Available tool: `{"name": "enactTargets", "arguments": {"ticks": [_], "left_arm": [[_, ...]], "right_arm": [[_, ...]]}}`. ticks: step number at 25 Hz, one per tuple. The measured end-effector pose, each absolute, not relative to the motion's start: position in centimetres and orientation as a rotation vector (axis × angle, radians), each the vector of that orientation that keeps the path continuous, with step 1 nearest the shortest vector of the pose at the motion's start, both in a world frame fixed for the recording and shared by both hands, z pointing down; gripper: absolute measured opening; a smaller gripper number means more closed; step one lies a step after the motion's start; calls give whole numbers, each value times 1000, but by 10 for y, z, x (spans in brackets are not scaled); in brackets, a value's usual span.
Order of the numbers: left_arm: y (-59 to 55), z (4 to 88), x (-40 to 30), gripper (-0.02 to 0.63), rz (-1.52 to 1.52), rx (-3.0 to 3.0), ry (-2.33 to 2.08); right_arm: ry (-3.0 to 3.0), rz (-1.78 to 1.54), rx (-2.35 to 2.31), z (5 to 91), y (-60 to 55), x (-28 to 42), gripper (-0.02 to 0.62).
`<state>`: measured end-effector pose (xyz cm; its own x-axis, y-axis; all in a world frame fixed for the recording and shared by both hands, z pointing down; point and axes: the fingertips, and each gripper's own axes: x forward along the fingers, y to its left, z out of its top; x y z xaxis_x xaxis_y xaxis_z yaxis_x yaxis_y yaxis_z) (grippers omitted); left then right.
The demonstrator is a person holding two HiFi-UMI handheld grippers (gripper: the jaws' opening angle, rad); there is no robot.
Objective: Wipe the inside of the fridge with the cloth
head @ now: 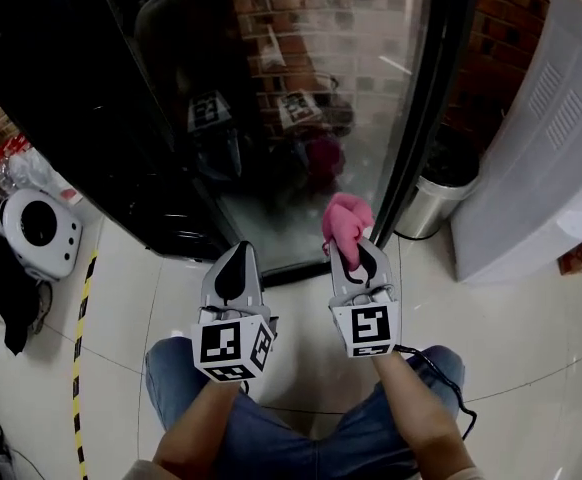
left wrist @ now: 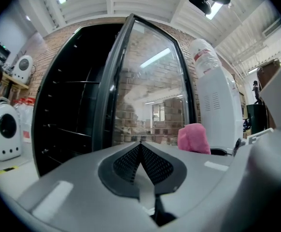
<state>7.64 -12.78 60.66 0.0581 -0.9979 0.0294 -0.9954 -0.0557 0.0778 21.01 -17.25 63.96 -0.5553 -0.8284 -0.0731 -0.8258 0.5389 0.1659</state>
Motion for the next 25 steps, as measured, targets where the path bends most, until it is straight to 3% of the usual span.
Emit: {"name": "enactTargets", "arguments": {"ticks": [8, 13, 25], "left_arm": [[-105, 617, 43, 15, -53, 2150, -2175], [-93, 622, 7, 15, -59, 2079, -2228], [-104, 624, 6, 15, -94, 2105, -2175]], "right_arm": [[-2866, -210, 1096, 673, -109, 83, 61], [-2858, -150, 1006, 711, -99, 39, 61], [-2702, -160, 1018, 769, -121, 44, 61]]}}
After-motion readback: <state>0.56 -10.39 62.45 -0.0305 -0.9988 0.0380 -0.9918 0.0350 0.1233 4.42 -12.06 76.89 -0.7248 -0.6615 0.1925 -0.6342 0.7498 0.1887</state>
